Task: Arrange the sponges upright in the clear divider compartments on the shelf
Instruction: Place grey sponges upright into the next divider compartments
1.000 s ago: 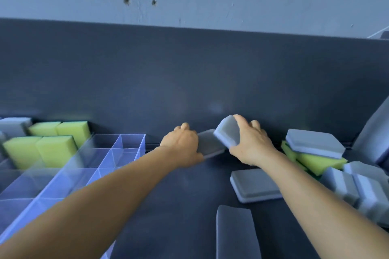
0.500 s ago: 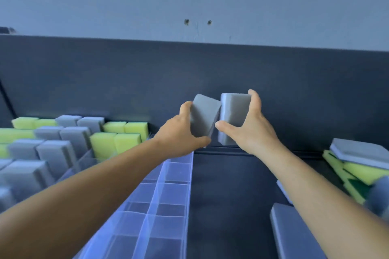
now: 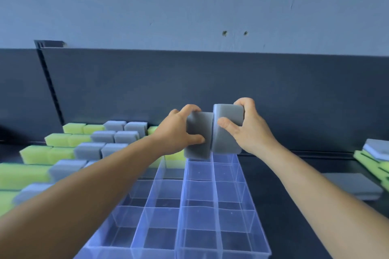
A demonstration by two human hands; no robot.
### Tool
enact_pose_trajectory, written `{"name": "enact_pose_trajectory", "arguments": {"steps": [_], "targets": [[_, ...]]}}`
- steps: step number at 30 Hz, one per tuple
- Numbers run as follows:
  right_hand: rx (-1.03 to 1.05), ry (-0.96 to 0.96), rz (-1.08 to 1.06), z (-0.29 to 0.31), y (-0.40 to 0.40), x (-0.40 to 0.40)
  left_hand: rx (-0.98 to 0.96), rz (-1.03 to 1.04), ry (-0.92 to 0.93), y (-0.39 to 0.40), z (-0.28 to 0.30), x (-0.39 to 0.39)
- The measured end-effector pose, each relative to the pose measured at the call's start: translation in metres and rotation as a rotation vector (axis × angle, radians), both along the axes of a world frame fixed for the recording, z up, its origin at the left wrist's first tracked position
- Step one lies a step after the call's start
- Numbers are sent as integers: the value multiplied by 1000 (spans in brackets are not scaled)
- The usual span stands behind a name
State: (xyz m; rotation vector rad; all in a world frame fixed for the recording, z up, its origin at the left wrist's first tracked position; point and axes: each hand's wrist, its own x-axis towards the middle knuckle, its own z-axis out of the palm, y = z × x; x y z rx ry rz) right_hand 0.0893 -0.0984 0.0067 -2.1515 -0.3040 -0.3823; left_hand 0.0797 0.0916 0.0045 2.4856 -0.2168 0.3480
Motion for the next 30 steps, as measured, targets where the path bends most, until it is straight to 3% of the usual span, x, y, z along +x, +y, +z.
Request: {"name": "enact_pose_trajectory", "arguments": {"steps": [5,11,22,30], "targets": [[-41,-12,45,-9,-1,12,22,-17,-48,8,2,22],[-76,-79,-66,-9,-13,47,78,11,-72,1,5,56],[-153,-39,0,-33,-8,94,181,86,28,-3,-16,93],[-366,-100,-36,-34,-10,94,414,123,28,-14,-25,95]]}}
